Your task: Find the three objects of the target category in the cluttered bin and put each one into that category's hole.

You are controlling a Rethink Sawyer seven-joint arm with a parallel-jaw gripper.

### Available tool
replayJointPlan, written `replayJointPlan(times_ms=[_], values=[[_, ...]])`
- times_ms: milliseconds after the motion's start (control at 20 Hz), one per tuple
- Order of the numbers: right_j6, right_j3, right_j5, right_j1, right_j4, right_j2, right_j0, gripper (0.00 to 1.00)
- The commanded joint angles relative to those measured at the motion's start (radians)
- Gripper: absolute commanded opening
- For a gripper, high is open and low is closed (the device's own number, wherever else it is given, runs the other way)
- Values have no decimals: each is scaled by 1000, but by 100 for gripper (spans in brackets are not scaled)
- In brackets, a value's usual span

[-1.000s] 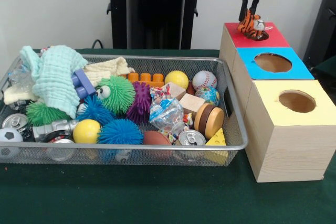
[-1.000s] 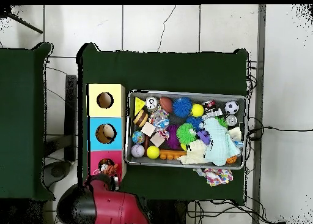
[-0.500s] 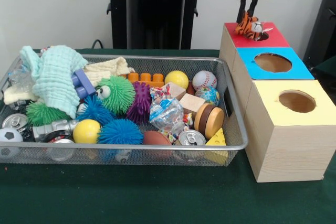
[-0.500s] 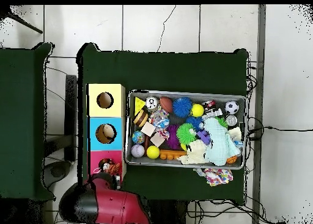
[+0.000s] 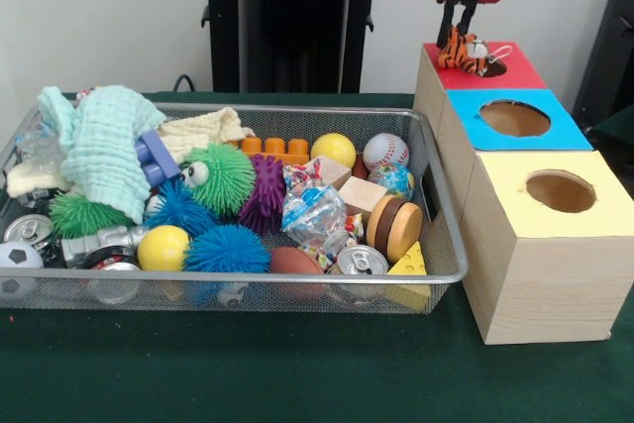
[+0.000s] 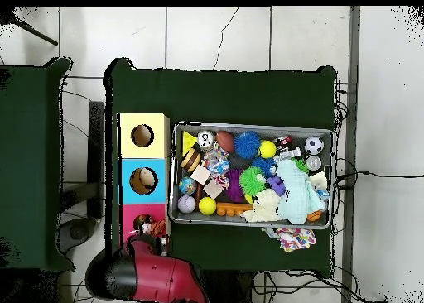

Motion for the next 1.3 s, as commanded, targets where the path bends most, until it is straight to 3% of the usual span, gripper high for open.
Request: replayJointPlan(times_ms=[50,300,850,1300], values=[[224,-69,-60,98,21,14,-50,0],[265,-90,-56,108,60,35,-13,0],[331,-173,122,28,159,12,85,0],[327,-205,133,59,179,-9,99,0]])
